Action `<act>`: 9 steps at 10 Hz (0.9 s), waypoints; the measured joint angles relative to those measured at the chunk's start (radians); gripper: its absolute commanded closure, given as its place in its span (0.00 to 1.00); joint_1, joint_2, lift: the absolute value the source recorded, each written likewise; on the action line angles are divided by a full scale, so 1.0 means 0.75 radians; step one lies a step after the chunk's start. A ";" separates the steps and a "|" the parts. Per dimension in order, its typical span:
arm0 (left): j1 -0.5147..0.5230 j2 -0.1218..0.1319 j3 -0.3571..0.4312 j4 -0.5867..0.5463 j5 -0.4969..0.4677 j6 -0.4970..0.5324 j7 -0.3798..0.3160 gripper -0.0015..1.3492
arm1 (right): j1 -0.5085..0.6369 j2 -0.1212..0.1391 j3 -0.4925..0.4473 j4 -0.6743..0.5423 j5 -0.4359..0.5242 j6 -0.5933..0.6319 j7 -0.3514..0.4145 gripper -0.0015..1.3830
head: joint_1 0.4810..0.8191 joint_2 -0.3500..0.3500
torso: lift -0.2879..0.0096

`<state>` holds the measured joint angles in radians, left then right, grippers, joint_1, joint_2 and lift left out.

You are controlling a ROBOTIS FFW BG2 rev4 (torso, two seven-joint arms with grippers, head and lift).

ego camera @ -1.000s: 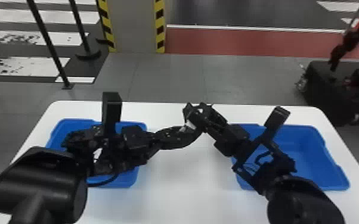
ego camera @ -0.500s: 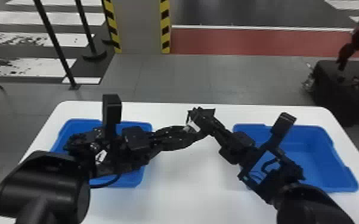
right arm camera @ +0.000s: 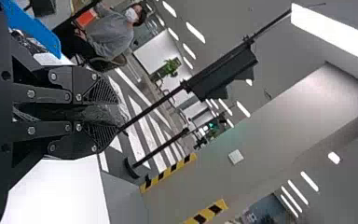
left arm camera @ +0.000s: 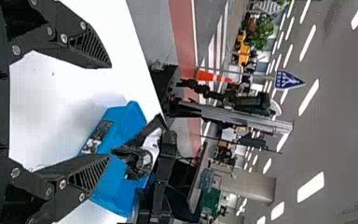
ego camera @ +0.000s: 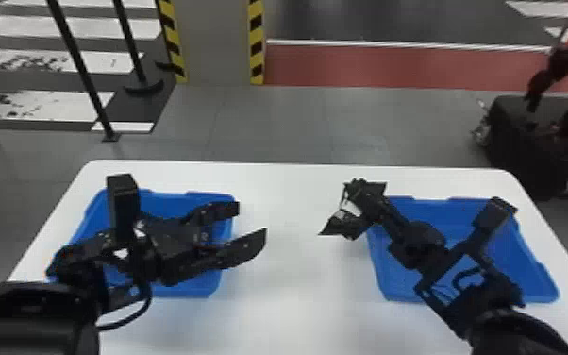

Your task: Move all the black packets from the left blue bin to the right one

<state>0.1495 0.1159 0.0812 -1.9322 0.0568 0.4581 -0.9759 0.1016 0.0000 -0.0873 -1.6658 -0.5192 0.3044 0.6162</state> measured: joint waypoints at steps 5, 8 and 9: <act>0.249 -0.005 0.374 -0.238 0.005 -0.003 0.082 0.10 | 0.011 -0.059 -0.151 0.212 0.024 -0.177 -0.173 0.43 | 0.63 0.51 | 0.60; 0.249 0.002 0.479 -0.233 -0.086 0.107 0.111 0.10 | 0.080 -0.067 -0.156 0.152 0.028 -0.215 -0.262 0.11 | 0.63 0.56 | 0.60; 0.224 0.021 0.465 -0.193 -0.112 0.170 0.111 0.10 | 0.130 -0.057 -0.154 0.079 0.028 -0.214 -0.258 0.16 | 0.63 0.59 | 0.60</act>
<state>0.3172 0.1315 0.4296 -2.0770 -0.0275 0.5854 -0.8927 0.1992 -0.0428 -0.2030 -1.6063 -0.4981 0.1442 0.4223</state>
